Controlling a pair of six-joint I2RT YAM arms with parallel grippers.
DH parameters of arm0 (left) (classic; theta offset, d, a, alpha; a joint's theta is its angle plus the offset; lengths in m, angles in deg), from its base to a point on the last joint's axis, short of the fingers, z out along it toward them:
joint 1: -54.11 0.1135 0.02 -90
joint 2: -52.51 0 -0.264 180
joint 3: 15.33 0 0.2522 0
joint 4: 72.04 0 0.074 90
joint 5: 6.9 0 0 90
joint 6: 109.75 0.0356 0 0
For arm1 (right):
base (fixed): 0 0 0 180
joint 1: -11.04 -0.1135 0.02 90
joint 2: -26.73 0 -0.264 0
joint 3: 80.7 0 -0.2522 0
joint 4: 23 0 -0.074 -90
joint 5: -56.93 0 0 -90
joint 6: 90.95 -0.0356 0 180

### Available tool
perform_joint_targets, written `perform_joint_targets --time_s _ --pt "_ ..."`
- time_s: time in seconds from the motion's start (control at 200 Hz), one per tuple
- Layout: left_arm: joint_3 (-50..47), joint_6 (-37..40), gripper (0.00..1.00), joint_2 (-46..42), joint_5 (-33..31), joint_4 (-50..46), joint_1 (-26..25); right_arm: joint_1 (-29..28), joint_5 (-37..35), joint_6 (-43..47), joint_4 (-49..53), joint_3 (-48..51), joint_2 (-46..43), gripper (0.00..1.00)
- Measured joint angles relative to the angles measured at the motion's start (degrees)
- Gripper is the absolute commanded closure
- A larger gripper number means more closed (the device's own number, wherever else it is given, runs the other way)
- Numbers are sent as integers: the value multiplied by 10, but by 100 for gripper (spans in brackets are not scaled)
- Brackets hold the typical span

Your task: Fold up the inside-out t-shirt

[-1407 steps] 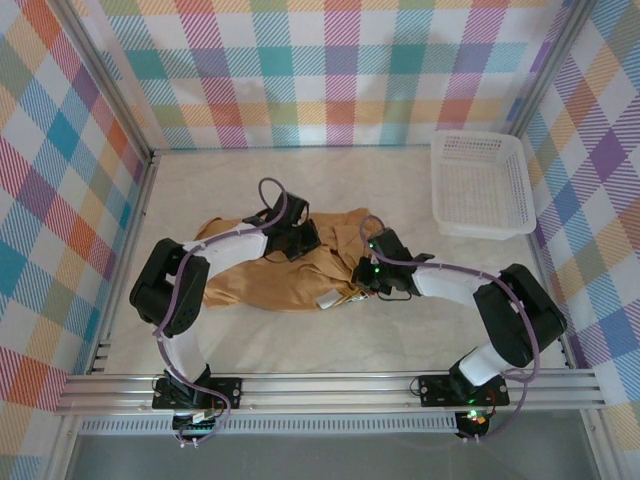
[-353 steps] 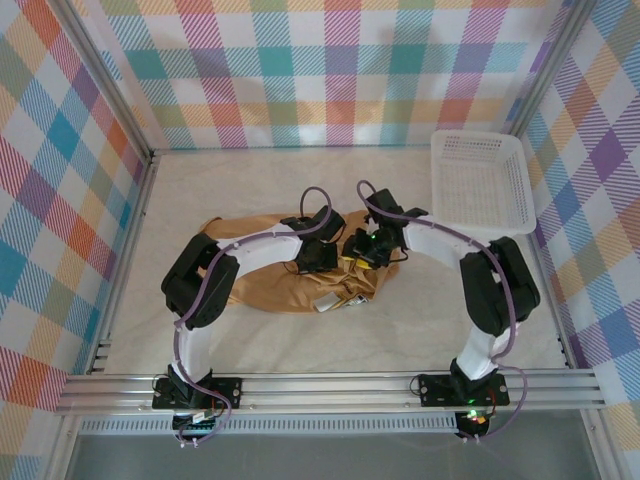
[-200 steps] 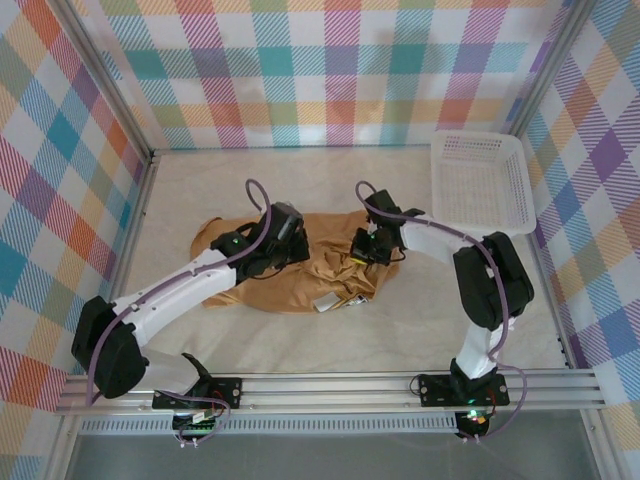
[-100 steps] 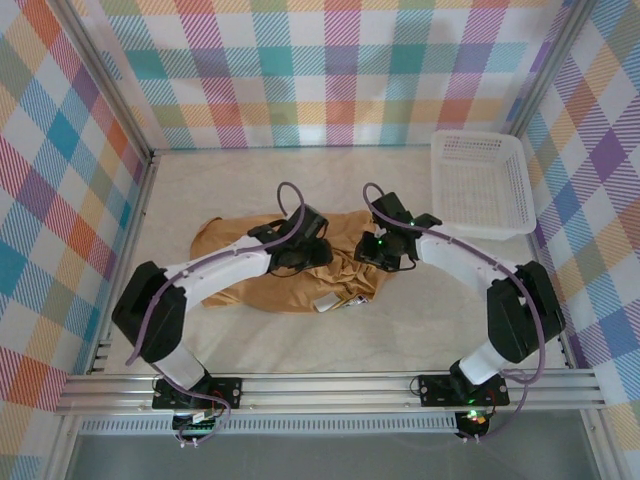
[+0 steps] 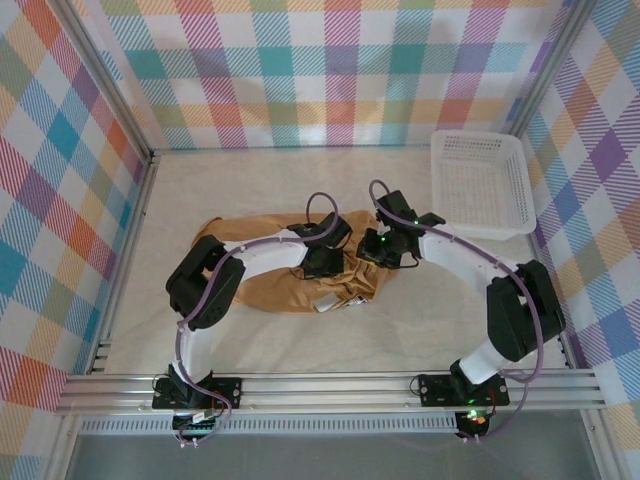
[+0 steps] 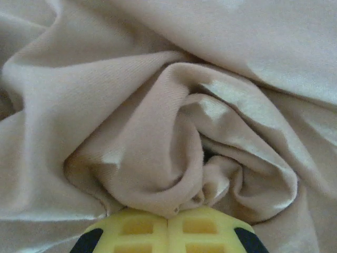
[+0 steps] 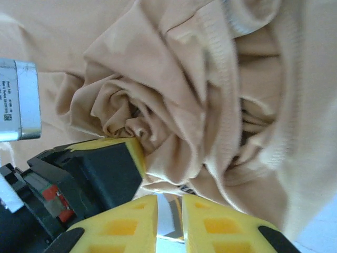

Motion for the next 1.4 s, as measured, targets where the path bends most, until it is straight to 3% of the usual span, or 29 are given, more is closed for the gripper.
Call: perform_joint_targets --time_s 0.23,0.325,0.41,0.555,0.71,1.135,1.285,1.4 --pt "-38 -10 100 -73 -14 -2 0 -15 49 -47 -56 -24 119 83" --pt "-65 -21 100 -118 -20 9 0 -15 54 -61 -70 -35 154 79" --pt "-112 -32 100 -168 -27 36 0 -15 53 -69 -76 -31 162 72" --pt "-239 -70 100 -249 -32 116 -2 -15 50 -74 -85 -16 156 71" --pt "-320 -108 100 -248 -26 167 -12 -15 37 -69 -76 -16 143 73" --pt "-281 -121 100 -231 -30 176 -31 -60 -2 -13 -15 -62 104 78" --pt "-277 -121 100 -231 -33 173 -31 -61 -1 -9 -9 -74 127 73" --pt "-277 -121 100 -231 -33 172 -31 -63 8 -12 -13 -89 156 64"
